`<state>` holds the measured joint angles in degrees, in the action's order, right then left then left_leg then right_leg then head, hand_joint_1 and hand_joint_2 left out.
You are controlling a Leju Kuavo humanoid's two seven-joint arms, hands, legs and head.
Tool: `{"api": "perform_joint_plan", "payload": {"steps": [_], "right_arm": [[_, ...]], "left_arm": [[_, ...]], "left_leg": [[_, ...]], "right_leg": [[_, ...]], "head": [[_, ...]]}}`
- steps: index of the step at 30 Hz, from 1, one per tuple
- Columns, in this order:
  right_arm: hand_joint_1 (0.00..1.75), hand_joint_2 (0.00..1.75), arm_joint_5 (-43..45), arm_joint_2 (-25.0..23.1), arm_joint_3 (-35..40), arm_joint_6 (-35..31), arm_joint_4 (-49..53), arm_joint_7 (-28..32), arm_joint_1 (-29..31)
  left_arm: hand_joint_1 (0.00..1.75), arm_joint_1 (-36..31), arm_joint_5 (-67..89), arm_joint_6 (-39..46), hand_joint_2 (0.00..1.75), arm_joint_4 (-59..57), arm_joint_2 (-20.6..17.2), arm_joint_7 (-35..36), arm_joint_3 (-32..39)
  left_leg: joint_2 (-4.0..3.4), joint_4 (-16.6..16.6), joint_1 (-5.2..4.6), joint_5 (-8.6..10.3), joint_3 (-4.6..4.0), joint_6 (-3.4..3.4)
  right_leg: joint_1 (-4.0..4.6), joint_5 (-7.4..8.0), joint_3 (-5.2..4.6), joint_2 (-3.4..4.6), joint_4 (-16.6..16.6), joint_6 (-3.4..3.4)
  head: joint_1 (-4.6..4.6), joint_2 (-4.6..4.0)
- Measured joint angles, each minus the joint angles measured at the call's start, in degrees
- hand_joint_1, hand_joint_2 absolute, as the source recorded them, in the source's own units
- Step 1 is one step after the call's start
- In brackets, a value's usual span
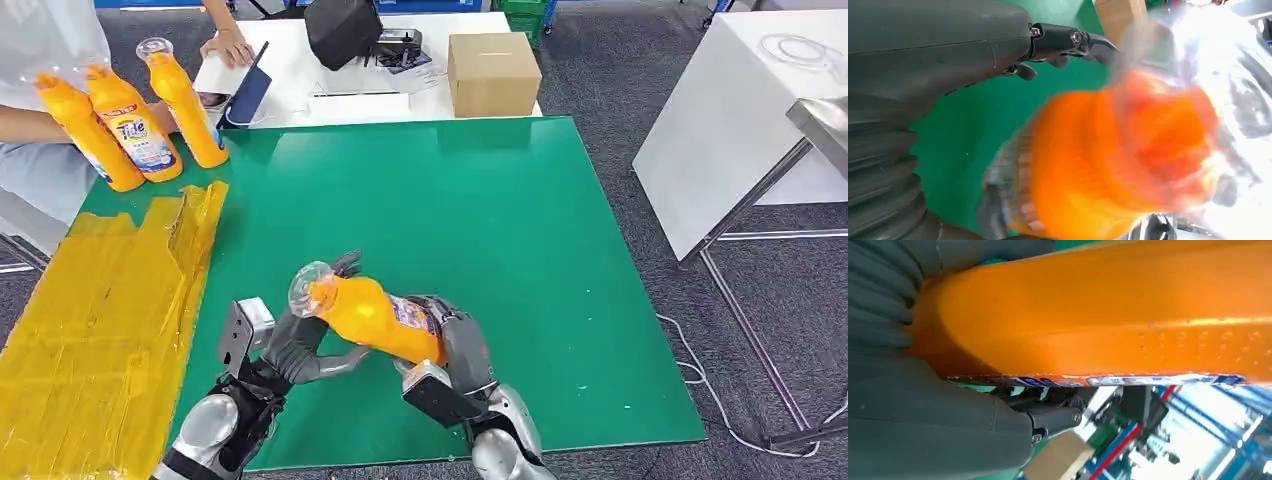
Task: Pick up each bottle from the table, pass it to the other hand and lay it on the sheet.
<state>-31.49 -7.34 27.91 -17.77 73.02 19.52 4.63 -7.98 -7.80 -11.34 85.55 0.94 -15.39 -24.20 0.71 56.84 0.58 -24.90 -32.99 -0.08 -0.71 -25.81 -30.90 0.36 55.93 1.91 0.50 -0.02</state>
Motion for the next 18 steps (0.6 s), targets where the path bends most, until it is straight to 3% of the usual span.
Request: {"api": "perform_joint_plan", "payload": {"steps": [5, 8, 18], "right_arm": [[1.66, 1.75, 0.46, -0.87, 4.31, 2.23, -1.66, 0.35, 0.86], [1.55, 1.75, 0.65, -1.05, 5.73, 2.34, -2.53, 0.15, 1.58], [1.64, 1.75, 2.6, -1.35, 7.36, 1.8, -4.33, 0.11, 3.38]], "left_arm": [[0.0, -0.3, -0.11, 0.07, 1.75, -0.59, 0.02, -0.09, -0.07], [0.0, -0.32, -0.17, 0.07, 1.75, -0.74, 0.0, -0.17, -0.26], [0.0, -0.44, 0.15, -0.2, 1.75, -0.87, 0.0, -1.03, -1.79]], "left_leg": [[-0.02, 0.0, -0.02, 0.0, -0.01, 0.0], [0.0, 0.0, -0.01, 0.0, 0.0, 0.0], [-0.01, 0.0, -0.01, 0.0, -0.01, 0.0]], "right_leg": [[-0.01, 0.0, -0.03, 0.01, 0.0, 0.0], [0.0, 0.0, -0.03, 0.0, 0.0, 0.0], [-0.01, 0.0, -0.03, 0.0, 0.0, 0.0]], "head": [[0.02, 0.0], [0.02, 0.0], [0.0, 0.0]]}}
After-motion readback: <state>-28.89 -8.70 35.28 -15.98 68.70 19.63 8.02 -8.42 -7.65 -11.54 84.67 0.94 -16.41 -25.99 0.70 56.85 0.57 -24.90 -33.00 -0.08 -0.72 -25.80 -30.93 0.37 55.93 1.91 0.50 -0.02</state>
